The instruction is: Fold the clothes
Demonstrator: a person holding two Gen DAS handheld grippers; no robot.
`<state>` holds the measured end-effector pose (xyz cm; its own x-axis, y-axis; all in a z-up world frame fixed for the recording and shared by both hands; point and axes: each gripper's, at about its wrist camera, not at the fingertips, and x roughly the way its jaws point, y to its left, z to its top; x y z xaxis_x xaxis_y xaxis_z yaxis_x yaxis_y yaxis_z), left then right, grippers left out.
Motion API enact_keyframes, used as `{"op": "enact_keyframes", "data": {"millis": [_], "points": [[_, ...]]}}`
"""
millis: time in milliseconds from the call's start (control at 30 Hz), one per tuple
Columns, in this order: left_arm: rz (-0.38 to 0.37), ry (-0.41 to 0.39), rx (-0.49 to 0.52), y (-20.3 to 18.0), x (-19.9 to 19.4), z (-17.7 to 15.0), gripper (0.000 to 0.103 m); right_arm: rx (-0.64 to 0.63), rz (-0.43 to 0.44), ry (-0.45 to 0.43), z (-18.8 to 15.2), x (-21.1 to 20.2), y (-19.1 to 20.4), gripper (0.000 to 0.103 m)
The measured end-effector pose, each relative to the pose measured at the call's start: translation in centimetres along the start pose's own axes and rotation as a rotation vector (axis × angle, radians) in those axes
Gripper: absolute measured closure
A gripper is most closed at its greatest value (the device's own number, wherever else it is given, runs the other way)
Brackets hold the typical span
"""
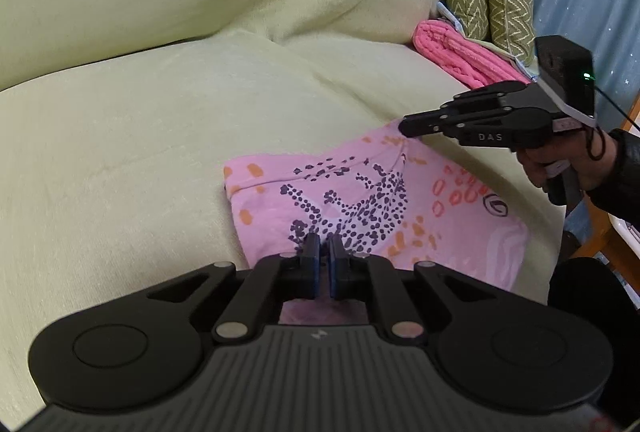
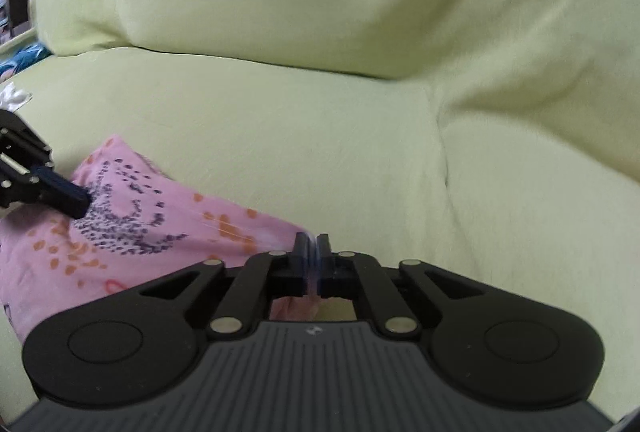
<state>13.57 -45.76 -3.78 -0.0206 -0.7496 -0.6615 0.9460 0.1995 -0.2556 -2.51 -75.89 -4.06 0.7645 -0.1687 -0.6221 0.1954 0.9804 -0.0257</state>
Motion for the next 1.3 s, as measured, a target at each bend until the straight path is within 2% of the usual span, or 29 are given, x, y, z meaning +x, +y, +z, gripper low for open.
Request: {"op": "enact_keyframes", "data": {"millis": [67, 133, 267, 300, 367, 433, 467, 500, 567, 667, 700, 767, 800, 867, 933, 1000, 1033, 1100, 1133, 1167, 1200, 1300], "points": [[0.005, -0.004, -0.003, 0.0, 0.2, 0.2, 0.094, 0.053, -0.052, -0.023, -0.6, -0.9, -0.5, 0.091], [0.014, -0.022, -0.01, -0.3, 0.0, 0.6, 0.095, 0.144, -0.055, -0.035, -1.5, -1.7, -1.2, 0.084], [-0.005, -0.083, -0.029, -0.7, -0.3, 1.7, 0.095, 0.304, 0.075, -0.063, -3.5, -2.9, -1.1, 0.08], [-0.004, -0.082, -0.029, -0.6, 0.0, 1.9, 0.094, 0.293, 0.107, -0.043, -3.8, -2.3, -0.6, 0.081], [0.032, -0.05, -0.002, -0.3, 1.1, 2.2, 0.094, 0.25, 0.114, 0.011, -4.3, -0.9, 0.1, 0.081], [0.077, -0.026, 0.009, 0.9, 1.7, 2.0, 0.092, 0.261, 0.047, 0.028, -4.8, -0.1, -0.7, 0.081], [0.102, -0.026, -0.018, 1.8, 1.4, 1.9, 0.092, 0.263, -0.031, 0.048, -4.8, -0.1, -1.1, 0.08], [0.159, -0.018, -0.04, 2.5, 0.9, 1.7, 0.092, 0.256, -0.083, 0.047, -4.8, -0.7, -1.2, 0.08], [0.268, -0.011, -0.016, 2.8, -0.6, 1.4, 0.095, 0.232, -0.091, 0.003, -4.8, -3.0, -0.8, 0.08], [0.32, -0.049, 0.108, -0.3, -3.5, 0.8, 0.095, 0.16, -0.051, -0.073, -4.9, -6.4, 2.5, 0.08], [0.309, -0.062, 0.172, -2.3, -4.1, 0.4, 0.094, 0.128, -0.018, -0.091, -5.2, -7.2, 4.2, 0.08], [0.243, -0.081, 0.291, -6.5, -4.9, -0.7, 0.086, 0.069, 0.058, -0.111, -5.5, -7.6, 7.4, 0.08], [0.203, -0.069, 0.341, -8.2, -4.6, -1.5, 0.082, 0.04, 0.094, -0.113, -5.8, -7.5, 8.8, 0.08], [0.153, -0.01, 0.439, -10.8, -3.3, -3.2, 0.082, -0.02, 0.161, -0.097, -6.1, -6.5, 11.5, 0.083], [0.204, 0.066, 0.508, -10.6, -1.8, -5.2, 0.082, -0.074, 0.175, -0.053, -7.0, -5.3, 12.4, 0.085], [0.172, 0.033, 0.408, -8.0, -2.6, -5.9, 0.08, -0.071, 0.167, -0.031, -7.9, -4.7, 11.4, 0.088], [0.179, 0.026, 0.38, -7.2, -3.0, -5.9, 0.079, -0.016, 0.185, -0.035, -8.2, -4.8, 10.0, 0.093], [0.225, 0.033, 0.361, -6.3, -3.8, -5.8, 0.08, 0.049, 0.158, -0.015, -8.5, -5.4, 7.7, 0.096], [0.238, 0.045, 0.359, -5.8, -4.1, -5.9, 0.077, 0.054, 0.128, 0.001, -8.4, -5.7, 7.1, 0.094], [0.246, 0.061, 0.36, -5.4, -4.4, -6.0, 0.077, 0.049, 0.097, 0.022, -8.5, -5.9, 6.6, 0.088], [0.279, 0.087, 0.371, -5.0, -4.6, -6.2, 0.077, 0.041, 0.065, 0.043, -8.7, -6.2, 6.4, 0.087], [0.36, 0.077, 0.481, -6.7, -6.4, -6.2, 0.079, -0.021, 0.015, 0.021, -8.7, -8.4, 7.6, 0.087]]}}
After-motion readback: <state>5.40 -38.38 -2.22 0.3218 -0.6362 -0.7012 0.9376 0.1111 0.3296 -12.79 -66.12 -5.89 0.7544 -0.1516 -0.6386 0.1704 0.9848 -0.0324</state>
